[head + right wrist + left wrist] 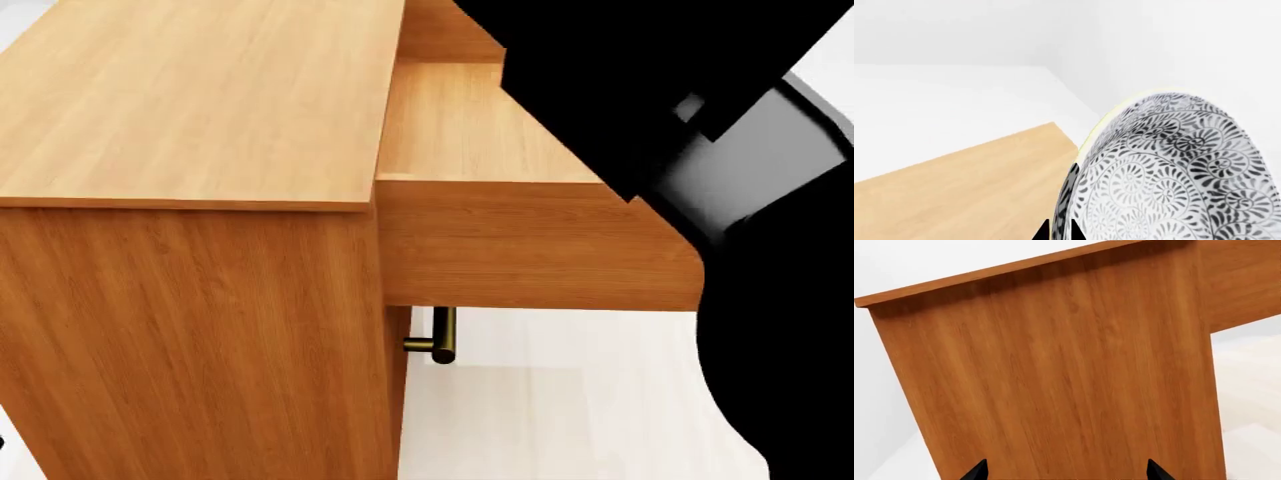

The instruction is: Put the bowl on top of the cabinet.

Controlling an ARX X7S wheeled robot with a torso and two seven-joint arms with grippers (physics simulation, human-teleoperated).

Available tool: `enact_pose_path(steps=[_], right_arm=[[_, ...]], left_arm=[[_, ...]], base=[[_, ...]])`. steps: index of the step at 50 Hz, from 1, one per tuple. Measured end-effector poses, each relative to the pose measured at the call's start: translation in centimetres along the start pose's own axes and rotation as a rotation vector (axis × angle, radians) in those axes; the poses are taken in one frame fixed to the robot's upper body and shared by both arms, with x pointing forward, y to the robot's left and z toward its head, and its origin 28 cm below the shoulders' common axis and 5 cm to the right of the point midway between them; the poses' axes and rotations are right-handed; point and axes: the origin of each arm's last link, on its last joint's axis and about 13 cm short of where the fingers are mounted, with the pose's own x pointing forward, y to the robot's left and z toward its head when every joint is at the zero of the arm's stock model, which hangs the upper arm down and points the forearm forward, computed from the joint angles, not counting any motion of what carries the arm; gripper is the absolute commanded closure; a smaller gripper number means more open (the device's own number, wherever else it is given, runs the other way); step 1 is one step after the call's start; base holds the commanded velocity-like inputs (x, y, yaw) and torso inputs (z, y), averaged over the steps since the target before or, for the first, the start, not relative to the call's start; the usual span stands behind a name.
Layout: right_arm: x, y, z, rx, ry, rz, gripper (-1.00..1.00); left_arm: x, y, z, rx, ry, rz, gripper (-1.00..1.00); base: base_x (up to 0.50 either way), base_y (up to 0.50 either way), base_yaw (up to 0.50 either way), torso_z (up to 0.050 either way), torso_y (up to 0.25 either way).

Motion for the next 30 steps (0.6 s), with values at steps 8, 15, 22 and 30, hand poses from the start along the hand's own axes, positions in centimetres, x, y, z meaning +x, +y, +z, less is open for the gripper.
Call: enact_pose_path(steps=[8, 15, 22, 30], right_arm=[[0.7, 1.6, -0.8, -0.039, 0.027, 0.061, 1.0], [1.3, 2.9, -2.0, -0.097, 0.075, 0.101, 1.0], [1.8, 3.6, -3.0, -0.136, 0.109, 0.125, 1.0], [2.2, 4.0, -3.7, -0.164, 0.133, 0.133, 1.0]], left_arm=[[0.0, 0.0, 0.0, 0.005, 0.001, -0.003, -1.0], [-0.1, -0.1, 0.0, 0.008, -0.002, -0.005, -1.0], [-0.2, 0.0, 0.1, 0.008, -0.006, -0.007, -1.0], [-0.2, 0.0, 0.1, 0.01, -0.009, -0.008, -1.0]], base=[[0.0, 0.0, 0.0, 0.0, 0.001], [0.0, 0.0, 0.0, 0.0, 0.0], [0.0, 0.0, 0.0, 0.0, 0.0], [0.0, 0.0, 0.0, 0.0, 0.001]])
